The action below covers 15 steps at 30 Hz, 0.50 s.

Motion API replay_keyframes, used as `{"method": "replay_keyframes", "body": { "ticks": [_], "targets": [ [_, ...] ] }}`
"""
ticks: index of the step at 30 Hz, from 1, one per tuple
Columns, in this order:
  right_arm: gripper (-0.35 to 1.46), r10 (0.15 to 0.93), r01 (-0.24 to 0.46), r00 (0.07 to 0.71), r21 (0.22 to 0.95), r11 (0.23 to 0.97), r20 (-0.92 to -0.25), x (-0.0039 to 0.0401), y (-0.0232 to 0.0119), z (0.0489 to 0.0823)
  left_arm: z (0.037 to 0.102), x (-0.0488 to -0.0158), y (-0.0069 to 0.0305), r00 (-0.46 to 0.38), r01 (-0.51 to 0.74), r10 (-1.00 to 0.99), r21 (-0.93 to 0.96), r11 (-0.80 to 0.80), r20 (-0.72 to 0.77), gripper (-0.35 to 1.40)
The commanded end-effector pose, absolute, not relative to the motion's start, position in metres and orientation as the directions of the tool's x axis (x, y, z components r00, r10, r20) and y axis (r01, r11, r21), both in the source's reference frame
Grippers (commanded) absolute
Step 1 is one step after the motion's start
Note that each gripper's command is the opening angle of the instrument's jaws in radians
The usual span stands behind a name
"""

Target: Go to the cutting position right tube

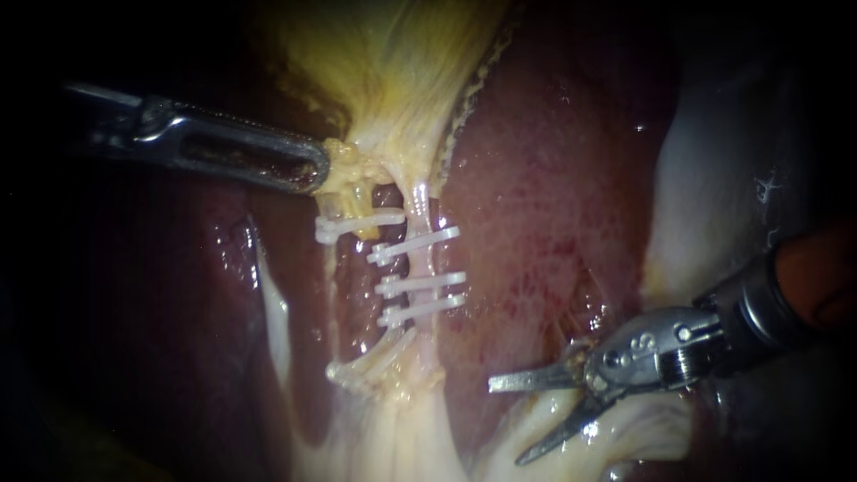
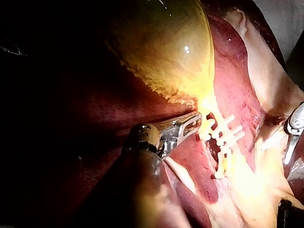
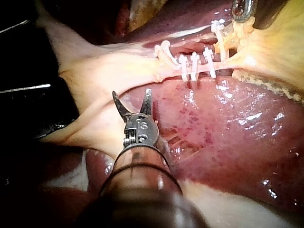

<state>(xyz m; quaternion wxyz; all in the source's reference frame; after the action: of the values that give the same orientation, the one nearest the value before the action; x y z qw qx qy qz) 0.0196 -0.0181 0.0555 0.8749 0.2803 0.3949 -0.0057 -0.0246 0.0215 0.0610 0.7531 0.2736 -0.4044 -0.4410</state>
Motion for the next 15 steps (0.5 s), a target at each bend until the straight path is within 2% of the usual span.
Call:
{"method": "replay_keyframes", "body": {
  "ticks": [1, 8, 15],
  "targets": [
    [1.33, 0.212, 0.231, 0.687, 0.486, 0.843, -0.695, 0.0196, -0.0182, 0.0555, 0.0609, -0.0246, 0.0215, 0.284, 0.442, -0.885, 0.769, 0.462, 0.368, -0.35],
    [1.35, 0.212, 0.231, 0.687, 0.486, 0.843, -0.695, 0.0196, -0.0181, 0.0556, 0.0601, -0.0239, 0.0221, 0.287, 0.434, -0.886, 0.776, 0.458, 0.363, -0.35],
    [1.35, 0.212, 0.231, 0.688, 0.486, 0.843, -0.694, 0.0195, -0.0181, 0.0556, 0.0574, -0.0208, 0.0251, 0.264, 0.468, -0.894, 0.762, 0.447, 0.362, -0.35]
  ]
}}
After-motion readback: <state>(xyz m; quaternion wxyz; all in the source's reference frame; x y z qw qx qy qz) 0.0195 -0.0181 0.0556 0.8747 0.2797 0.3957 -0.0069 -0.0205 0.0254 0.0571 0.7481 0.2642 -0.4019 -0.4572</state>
